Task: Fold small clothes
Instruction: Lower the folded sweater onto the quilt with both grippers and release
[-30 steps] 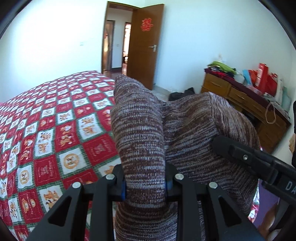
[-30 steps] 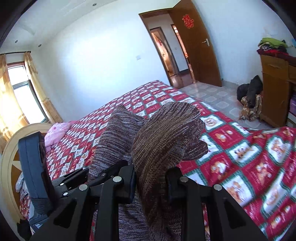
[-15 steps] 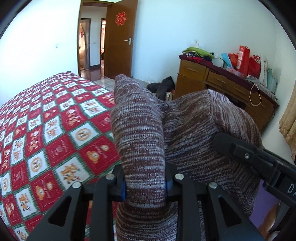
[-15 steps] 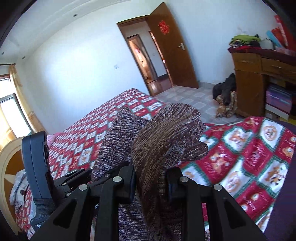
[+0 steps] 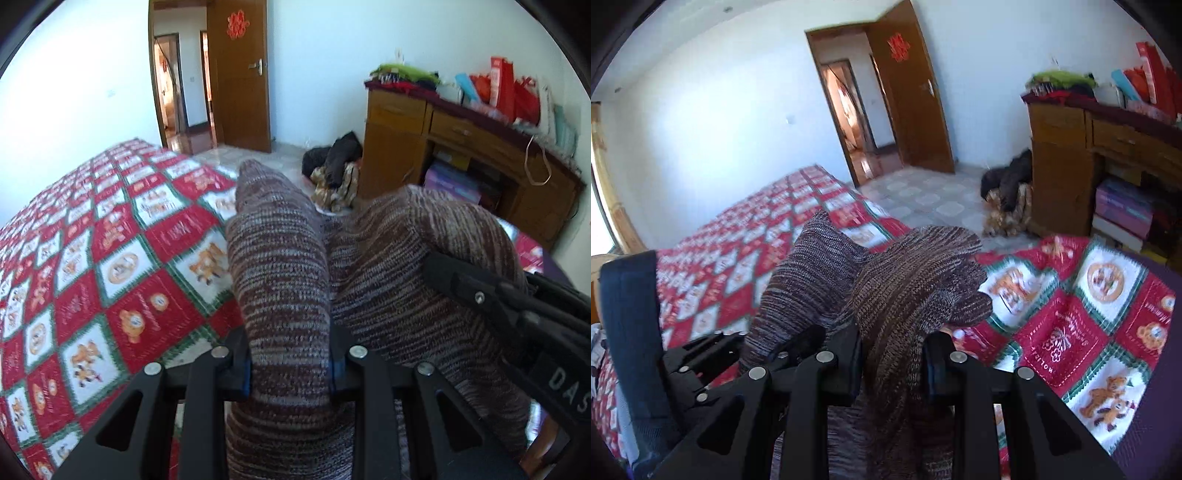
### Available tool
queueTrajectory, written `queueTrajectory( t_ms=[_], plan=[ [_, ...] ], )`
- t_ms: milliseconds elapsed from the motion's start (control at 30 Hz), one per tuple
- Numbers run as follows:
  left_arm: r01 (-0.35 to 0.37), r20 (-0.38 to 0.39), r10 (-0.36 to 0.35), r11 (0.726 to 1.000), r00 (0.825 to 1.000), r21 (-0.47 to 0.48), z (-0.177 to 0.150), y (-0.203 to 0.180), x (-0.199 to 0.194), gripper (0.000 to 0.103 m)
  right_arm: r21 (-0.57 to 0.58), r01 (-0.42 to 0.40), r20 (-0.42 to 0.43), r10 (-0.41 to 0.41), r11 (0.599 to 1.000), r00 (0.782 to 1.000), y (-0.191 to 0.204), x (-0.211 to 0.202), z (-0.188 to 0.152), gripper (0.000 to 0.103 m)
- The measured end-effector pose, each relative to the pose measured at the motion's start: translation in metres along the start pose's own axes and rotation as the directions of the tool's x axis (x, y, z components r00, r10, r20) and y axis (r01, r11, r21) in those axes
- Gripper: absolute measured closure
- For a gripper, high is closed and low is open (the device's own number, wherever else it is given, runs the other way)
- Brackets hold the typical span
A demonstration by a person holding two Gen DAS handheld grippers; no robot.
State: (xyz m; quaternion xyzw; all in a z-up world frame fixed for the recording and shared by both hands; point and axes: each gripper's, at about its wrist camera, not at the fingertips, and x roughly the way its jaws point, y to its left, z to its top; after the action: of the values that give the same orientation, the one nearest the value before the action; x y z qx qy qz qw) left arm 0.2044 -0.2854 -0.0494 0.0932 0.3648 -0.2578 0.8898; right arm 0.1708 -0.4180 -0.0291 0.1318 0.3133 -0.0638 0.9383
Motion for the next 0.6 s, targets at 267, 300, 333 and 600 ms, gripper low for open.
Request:
queueTrajectory(
  t_ms=[267, 300, 333, 600],
  plan=[
    [0.034, -0.092, -0.051, 0.984, 0.994, -0.177, -0.002, 0.028, 0.024, 0.031, 0.11, 0.026, -0.123, -0.012, 0.994, 0.992, -0.045, 0.048, -0.02, 0.075],
    [0.058, -0.105, -0.082, 0.976, 0.991, -0.209, -0.002, 0.032, 0.026, 0.028, 0.128, 0.012, -0.123, 0.004, 0.992, 0.992, -0.05, 0.049, -0.02, 0.075],
    [0.073, -0.117, -0.103, 0.969, 0.988, -0.236, -0.002, 0.037, 0.027, 0.026, 0.14, 0.004, -0.125, 0.014, 0.99, 0.992, -0.053, 0.049, -0.02, 0.074],
    [0.067, -0.102, -0.09, 0.975, 0.991, -0.212, -0.017, 0.046, -0.013, 0.025, 0.2, 0.066, -0.052, -0.057, 0.978, 0.997, -0.064, 0.0, -0.031, 0.063]
  ],
)
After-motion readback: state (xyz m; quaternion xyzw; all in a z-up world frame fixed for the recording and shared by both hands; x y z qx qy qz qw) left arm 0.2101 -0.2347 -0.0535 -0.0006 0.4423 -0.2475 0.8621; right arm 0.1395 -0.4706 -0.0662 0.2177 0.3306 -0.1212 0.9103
